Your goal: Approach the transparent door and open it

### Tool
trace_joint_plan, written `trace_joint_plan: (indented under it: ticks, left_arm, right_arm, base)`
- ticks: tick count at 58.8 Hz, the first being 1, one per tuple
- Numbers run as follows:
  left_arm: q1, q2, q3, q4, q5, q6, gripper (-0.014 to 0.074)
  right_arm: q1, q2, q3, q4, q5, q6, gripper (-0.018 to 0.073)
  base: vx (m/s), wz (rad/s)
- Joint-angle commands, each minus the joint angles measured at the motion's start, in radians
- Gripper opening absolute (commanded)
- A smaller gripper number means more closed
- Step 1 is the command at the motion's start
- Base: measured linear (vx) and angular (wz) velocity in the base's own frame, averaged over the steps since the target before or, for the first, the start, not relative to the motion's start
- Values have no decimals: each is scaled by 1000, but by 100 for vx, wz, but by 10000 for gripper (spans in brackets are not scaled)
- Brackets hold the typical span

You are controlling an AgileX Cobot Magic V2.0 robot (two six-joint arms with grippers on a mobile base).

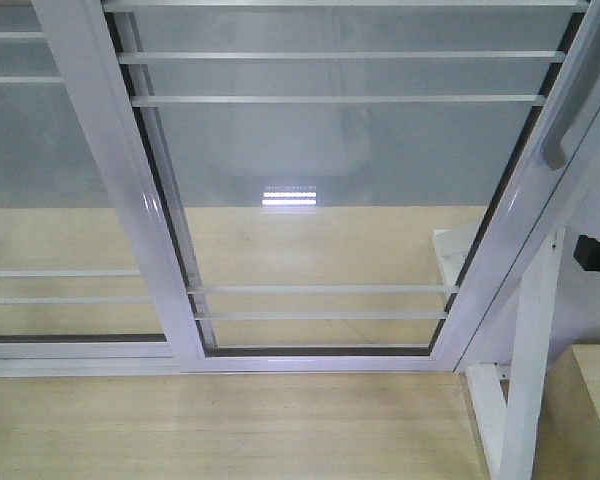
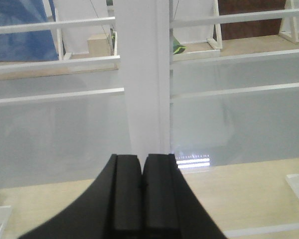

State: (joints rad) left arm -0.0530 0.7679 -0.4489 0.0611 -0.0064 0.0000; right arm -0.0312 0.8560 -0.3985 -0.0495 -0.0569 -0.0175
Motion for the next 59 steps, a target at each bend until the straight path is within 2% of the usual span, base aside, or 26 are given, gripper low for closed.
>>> trace_joint_plan:
  ticks: [1,11,18,25,34,44,59]
  left_arm:
    - [-7,24,-35,-28,-104,-10,58]
    - [-7,85,-35,-26,-113,0,188]
    - [-7,117,-35,-28,-114,-6,299]
    - [-7,117,-35,-28,-123,-8,358]
    - [-7,117,-35,-28,-121,-8,360]
    - [-7,117,-35,-28,-121,-8,360]
    - [-7,117,-35,-28,-121,-8,360]
  right_arm:
    - [-2,30,-34,-4,-122,-9,131]
    - [-2,67,-34,-4,-208,-10,333]
    - [-2,111,-34,3,-312,-4,405]
    - [-12,182,-39,95,-435,-17,403]
    - [-26,317,-99,232,-521,-84,403]
    - [-26,471,-247,228,-536,-103,403]
    - [-26,678,-493,252,-549,-211,403]
  base:
    - [0,0]
    - [0,0]
    - [0,0]
    - [0,0]
    - [0,0]
    - [0,0]
    - [0,0]
